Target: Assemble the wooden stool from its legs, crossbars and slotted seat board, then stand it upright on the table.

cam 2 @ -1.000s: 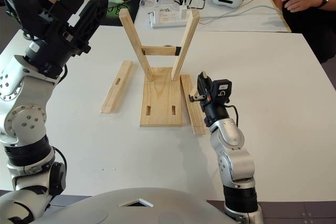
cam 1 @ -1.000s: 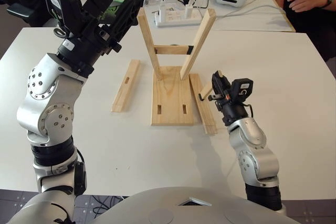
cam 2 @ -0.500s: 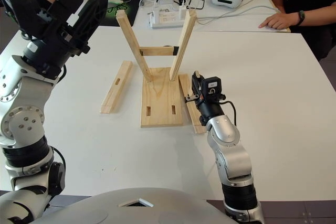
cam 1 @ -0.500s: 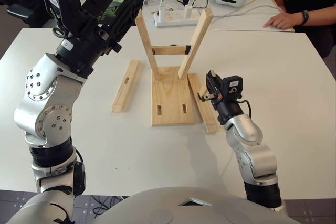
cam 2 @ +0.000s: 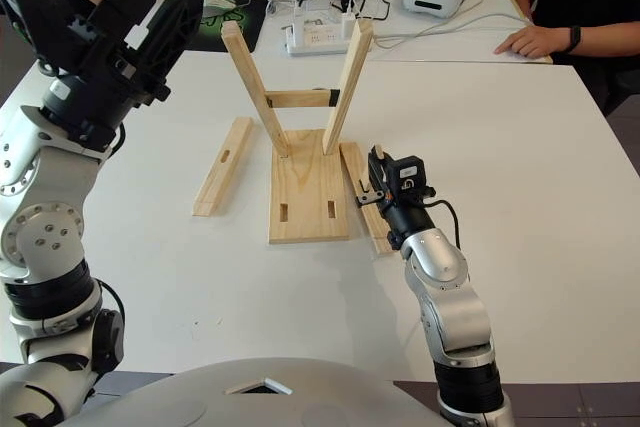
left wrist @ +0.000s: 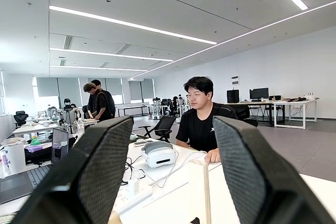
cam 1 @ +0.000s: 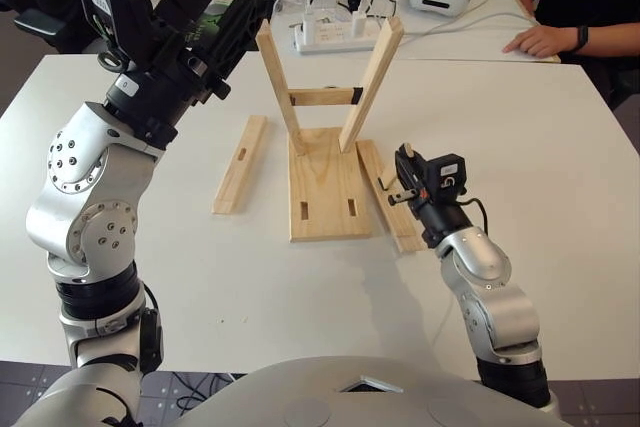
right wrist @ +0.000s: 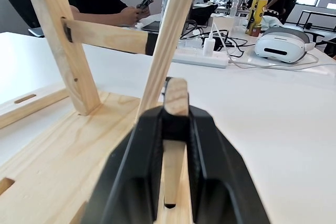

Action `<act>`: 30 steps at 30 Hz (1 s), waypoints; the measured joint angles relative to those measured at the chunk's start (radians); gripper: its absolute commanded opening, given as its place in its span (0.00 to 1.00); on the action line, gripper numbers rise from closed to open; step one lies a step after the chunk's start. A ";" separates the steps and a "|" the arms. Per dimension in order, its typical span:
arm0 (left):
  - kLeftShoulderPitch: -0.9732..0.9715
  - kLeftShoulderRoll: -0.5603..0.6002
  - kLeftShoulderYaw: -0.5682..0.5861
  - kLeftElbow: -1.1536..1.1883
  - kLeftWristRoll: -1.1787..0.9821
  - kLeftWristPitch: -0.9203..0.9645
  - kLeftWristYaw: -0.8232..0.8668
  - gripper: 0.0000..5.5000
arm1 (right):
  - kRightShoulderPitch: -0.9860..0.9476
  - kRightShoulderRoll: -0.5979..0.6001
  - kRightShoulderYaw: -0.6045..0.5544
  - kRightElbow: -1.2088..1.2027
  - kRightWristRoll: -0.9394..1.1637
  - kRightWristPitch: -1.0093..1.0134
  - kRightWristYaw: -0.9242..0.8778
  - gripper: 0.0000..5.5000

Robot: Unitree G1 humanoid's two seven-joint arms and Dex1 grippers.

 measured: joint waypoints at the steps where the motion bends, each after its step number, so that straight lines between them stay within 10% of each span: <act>1: 0.001 0.000 0.001 -0.003 0.000 0.000 0.000 0.51 | 0.008 -0.004 0.000 0.000 0.000 0.000 0.003 0.08; 30: 0.004 -0.017 -0.008 0.003 0.033 -0.041 0.004 0.51 | -0.361 0.026 -0.033 0.188 0.019 0.377 0.016 0.08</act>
